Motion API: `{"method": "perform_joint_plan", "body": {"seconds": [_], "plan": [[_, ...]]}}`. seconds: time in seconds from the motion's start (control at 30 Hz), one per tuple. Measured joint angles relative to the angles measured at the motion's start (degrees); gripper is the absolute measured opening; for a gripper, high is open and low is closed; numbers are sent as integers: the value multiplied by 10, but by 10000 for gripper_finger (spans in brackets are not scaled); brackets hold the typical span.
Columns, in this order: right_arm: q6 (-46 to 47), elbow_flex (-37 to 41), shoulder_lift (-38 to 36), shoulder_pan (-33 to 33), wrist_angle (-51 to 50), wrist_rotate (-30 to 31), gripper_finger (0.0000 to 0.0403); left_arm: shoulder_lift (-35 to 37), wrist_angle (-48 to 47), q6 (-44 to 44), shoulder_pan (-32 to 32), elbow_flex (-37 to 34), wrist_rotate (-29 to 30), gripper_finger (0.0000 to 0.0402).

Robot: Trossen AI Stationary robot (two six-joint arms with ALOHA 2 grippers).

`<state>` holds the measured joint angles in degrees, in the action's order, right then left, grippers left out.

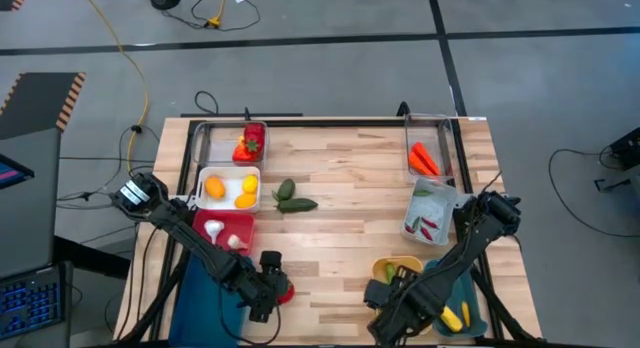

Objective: Sort produce into baskets
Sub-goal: Put the red tomato into the left transparent bin

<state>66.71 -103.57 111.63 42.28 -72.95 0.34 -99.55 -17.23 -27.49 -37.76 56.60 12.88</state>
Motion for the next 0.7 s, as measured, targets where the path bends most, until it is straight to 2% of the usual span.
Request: {"method": "perform_joint_plan", "body": {"seconds": [0.17, 0.27, 0.4, 0.53, 0.7], "plan": [[-51, 0, 0, -23, 1, 32, 327, 0, 5, 0, 1, 0, -4, 263], [-86, 0, 0, -39, 2, 61, 327, 4, 10, -1, 1, 0, -5, 262], [-135, 0, 0, -64, 2, 87, 327, 31, 10, 0, 10, 0, -22, 280], [-187, 0, 0, -96, 2, 107, 327, 96, -8, 28, 35, 0, -26, 285], [-248, 0, 0, -142, 3, 118, 327, 216, -83, 69, 88, 0, 13, 284]]}}
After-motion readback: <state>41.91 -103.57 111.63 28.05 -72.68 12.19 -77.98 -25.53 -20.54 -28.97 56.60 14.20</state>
